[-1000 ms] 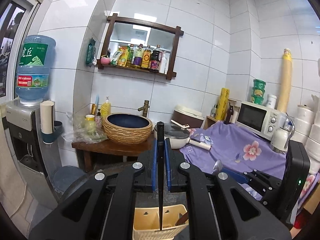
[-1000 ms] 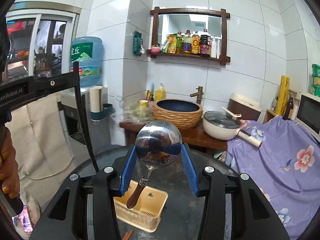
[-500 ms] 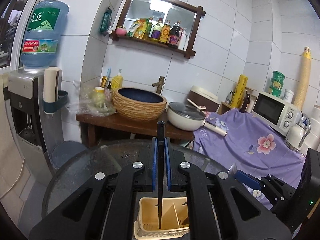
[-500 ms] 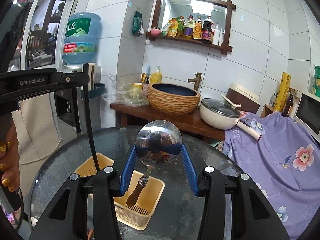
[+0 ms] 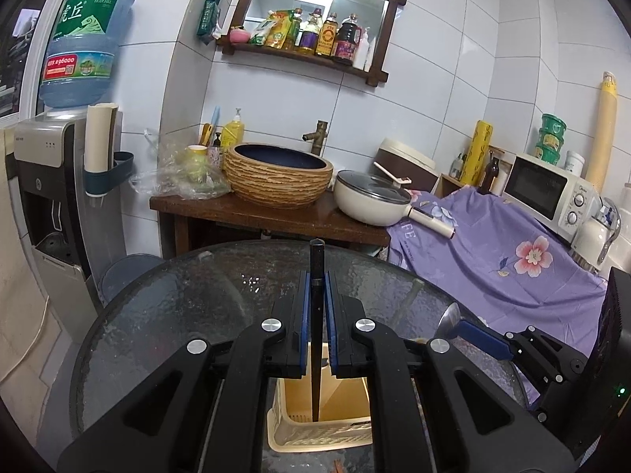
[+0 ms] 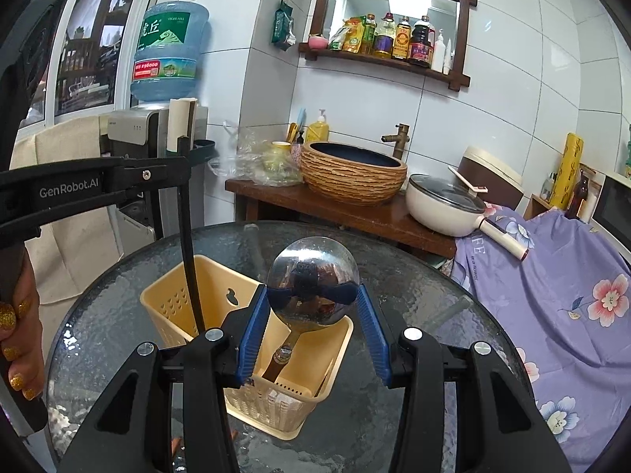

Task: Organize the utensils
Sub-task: 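Lower the spoon into the cream basket with the right tool while the left tool lowers the chopstick in, then open both tools to release the spoon and chopstick in the basket, then withdraw both tools from the basket back toward the remaining utensils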

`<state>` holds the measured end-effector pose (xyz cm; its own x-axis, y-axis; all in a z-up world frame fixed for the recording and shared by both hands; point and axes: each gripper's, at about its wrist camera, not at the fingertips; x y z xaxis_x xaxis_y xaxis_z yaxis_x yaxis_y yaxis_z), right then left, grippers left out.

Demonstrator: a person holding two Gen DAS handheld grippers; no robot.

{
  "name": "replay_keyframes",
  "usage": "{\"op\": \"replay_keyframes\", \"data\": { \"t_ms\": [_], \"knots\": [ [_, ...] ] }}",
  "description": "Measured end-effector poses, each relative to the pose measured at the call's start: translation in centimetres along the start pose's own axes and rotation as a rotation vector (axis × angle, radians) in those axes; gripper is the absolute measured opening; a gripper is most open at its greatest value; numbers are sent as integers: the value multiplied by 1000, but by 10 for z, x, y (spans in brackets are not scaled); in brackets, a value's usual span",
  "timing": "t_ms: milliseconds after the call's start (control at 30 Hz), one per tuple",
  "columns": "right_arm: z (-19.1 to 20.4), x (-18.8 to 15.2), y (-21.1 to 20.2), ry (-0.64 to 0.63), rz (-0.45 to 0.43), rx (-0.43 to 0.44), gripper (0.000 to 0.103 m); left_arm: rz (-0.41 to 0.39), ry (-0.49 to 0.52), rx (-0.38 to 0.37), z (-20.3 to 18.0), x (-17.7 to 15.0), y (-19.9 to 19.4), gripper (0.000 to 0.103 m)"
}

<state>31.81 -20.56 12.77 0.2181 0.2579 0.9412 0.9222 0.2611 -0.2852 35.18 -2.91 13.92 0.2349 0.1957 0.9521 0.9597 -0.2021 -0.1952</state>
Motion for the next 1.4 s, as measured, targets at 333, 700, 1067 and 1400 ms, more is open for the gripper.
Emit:
{"op": "replay_keyframes", "data": {
  "t_ms": [333, 700, 1067, 1400],
  "knots": [
    [2, -8, 6, -10, 20, 2, 44, 20, -8, 9, 4, -15, 4, 8],
    [-1, -6, 0, 5, -20, -6, 60, 26, 35, 5, -2, -12, 3, 10],
    [-10, -13, -35, 45, -17, -3, 65, -21, 75, -10, -4, -9, -32, 76],
    [13, -57, -67, 46, 141, 57, 65, 103, 58, -16, 12, -48, -69, 84]
  ]
}}
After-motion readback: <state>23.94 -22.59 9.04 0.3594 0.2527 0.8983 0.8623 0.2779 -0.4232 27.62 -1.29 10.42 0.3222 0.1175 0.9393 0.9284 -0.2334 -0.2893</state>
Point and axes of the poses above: each gripper's, at about its wrist camera, not at the fingertips, and y roughly the way its jaws point, z to its left, x to its top, and after that the axes turned 12 degrees about -z, right-handed
